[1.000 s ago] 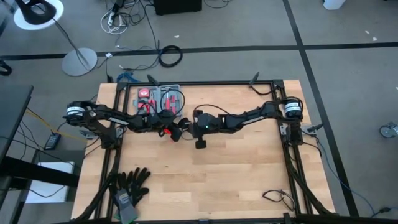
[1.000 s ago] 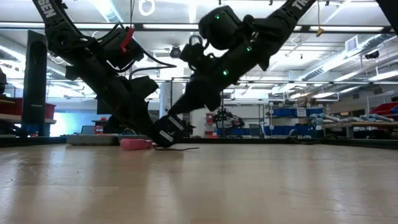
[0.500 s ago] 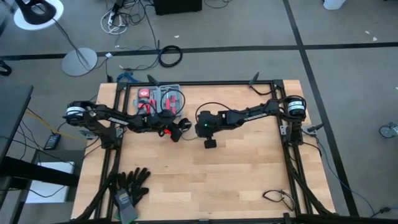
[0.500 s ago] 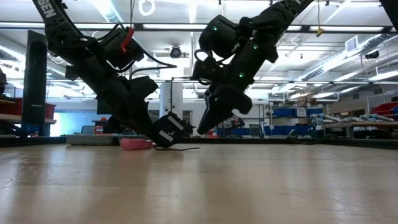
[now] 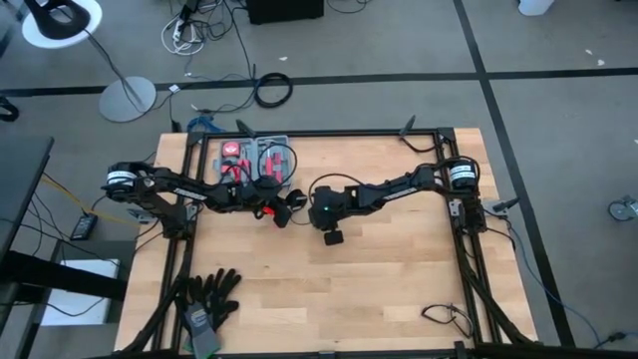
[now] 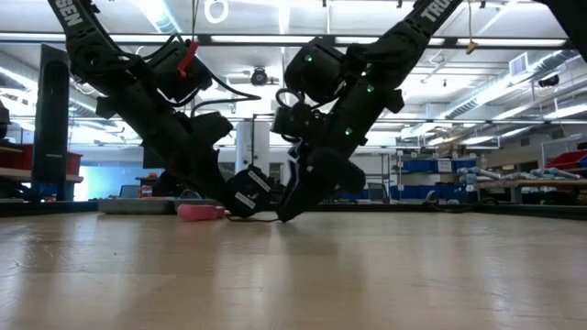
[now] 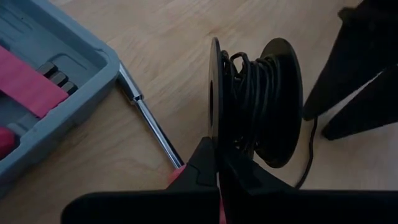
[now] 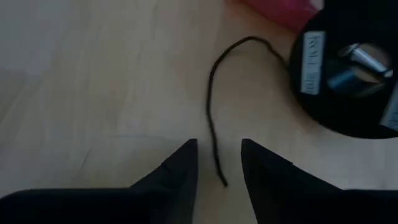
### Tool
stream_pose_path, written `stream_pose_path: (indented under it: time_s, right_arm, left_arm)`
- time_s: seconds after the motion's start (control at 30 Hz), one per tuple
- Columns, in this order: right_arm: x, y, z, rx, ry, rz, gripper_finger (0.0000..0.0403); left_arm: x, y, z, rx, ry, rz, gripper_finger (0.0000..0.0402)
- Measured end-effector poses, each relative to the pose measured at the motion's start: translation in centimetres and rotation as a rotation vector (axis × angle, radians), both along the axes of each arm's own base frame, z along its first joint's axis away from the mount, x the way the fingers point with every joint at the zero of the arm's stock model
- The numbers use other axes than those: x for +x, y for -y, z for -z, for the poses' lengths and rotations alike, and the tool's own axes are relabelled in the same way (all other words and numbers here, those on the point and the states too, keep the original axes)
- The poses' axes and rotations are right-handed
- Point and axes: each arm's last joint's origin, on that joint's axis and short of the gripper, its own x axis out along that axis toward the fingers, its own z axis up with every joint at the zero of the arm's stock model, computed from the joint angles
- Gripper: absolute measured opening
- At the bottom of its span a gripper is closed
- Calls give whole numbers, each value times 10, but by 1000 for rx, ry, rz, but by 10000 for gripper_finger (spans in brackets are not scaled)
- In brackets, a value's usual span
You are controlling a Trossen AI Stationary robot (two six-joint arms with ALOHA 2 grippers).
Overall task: Coil cords
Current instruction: Coil the black wire onto the spool
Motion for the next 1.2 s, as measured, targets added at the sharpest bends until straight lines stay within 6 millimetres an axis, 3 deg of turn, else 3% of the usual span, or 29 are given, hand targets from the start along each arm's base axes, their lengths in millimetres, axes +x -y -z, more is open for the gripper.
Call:
stream_pose_path:
  time_s: [0.2, 0.5, 0.73, 0.87, 1.2]
  right_arm:
    - [0, 6, -1, -2, 9, 26, 103]
    - [1, 8, 8, 98, -8, 27, 8]
    - [0, 7, -2, 69, 15, 56, 1]
    - [1, 8, -24, 57, 94, 54, 1]
    - [10, 11, -42, -43, 270, 130, 0]
  left_arm:
    - [0, 0, 0, 5, 2, 12, 0]
    - [1, 0, 0, 5, 8, 13, 0]
    - [1, 0, -1, 5, 12, 14, 0]
    - [1, 0, -1, 5, 11, 14, 0]
    - [1, 1, 0, -2, 11, 22, 0]
